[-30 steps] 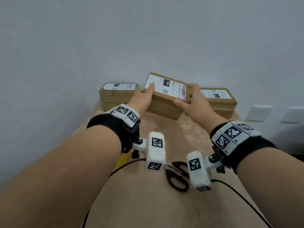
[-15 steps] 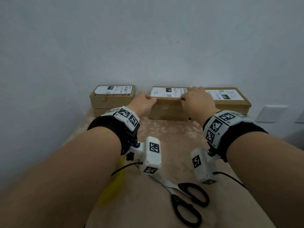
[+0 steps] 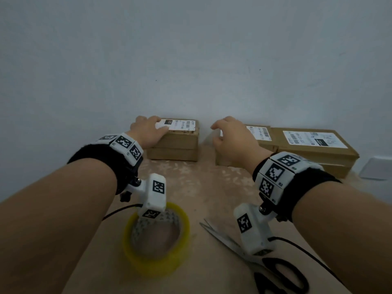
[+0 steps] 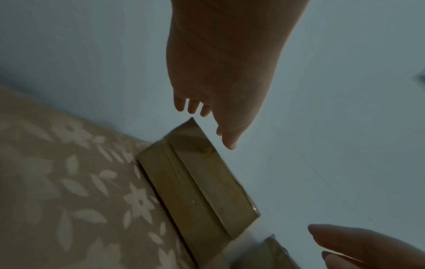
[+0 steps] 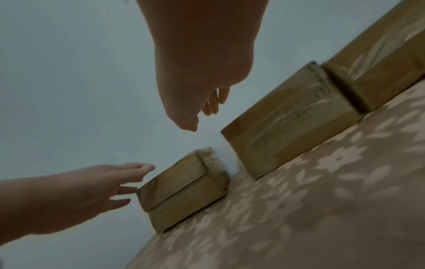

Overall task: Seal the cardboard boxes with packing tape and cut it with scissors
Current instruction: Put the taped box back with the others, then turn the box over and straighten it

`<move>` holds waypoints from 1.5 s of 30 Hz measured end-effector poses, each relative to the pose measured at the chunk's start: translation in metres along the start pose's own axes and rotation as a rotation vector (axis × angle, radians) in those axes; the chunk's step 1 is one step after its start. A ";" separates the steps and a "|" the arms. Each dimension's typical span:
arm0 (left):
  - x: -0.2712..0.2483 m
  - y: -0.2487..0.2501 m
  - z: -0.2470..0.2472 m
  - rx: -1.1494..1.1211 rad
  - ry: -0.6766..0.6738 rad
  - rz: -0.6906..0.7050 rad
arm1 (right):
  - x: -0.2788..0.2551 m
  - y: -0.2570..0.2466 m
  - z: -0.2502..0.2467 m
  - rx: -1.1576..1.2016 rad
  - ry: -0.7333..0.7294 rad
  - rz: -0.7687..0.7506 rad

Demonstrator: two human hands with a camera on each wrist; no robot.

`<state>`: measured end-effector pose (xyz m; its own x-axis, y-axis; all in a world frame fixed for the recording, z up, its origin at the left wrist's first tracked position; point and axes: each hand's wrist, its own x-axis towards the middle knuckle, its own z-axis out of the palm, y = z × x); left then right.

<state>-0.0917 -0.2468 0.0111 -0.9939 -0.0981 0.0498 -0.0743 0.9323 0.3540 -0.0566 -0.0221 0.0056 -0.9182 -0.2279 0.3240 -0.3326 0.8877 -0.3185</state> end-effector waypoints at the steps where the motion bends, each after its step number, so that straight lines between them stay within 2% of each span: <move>1: 0.000 -0.006 0.000 0.008 -0.028 0.002 | 0.002 -0.006 0.002 0.042 -0.024 0.028; 3: -0.005 -0.012 0.000 -0.022 -0.049 0.031 | 0.006 -0.016 0.006 0.126 -0.055 0.083; 8: -0.019 -0.019 0.002 -0.209 0.087 0.107 | 0.012 -0.029 0.020 0.411 -0.070 0.271; 12: -0.032 -0.032 0.008 -0.379 0.172 0.073 | 0.006 -0.033 0.034 0.655 -0.164 0.369; 17: -0.050 -0.039 0.013 -0.869 0.105 -0.111 | -0.012 -0.037 0.042 0.731 -0.151 0.413; 19: -0.062 -0.030 0.013 -0.907 0.055 -0.146 | -0.021 -0.036 0.039 0.766 -0.138 0.426; 23: -0.092 -0.007 0.006 -0.891 0.014 -0.079 | -0.047 -0.032 0.021 0.797 -0.069 0.416; 25: -0.110 0.007 0.001 -0.962 -0.009 -0.092 | -0.066 -0.032 0.007 0.808 -0.030 0.414; 31: -0.173 0.047 -0.004 -1.138 -0.053 -0.132 | -0.144 -0.025 -0.033 0.837 0.082 0.457; 35: -0.215 0.067 0.008 -1.196 -0.105 -0.125 | -0.195 -0.019 -0.045 0.889 0.076 0.493; 38: -0.236 0.072 0.015 -1.270 -0.071 -0.184 | -0.218 -0.013 -0.044 0.822 -0.058 0.494; 42: -0.249 0.071 0.026 -1.265 0.044 -0.212 | -0.227 -0.009 -0.033 0.423 -0.338 0.412; 45: -0.250 0.076 0.028 -1.176 0.039 -0.134 | -0.224 0.002 -0.026 0.289 -0.331 0.363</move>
<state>0.1489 -0.1418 -0.0003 -0.9792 -0.2002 -0.0319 -0.0372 0.0227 0.9991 0.1536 0.0411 -0.0444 -0.9875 -0.0833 -0.1334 0.0141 0.7977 -0.6028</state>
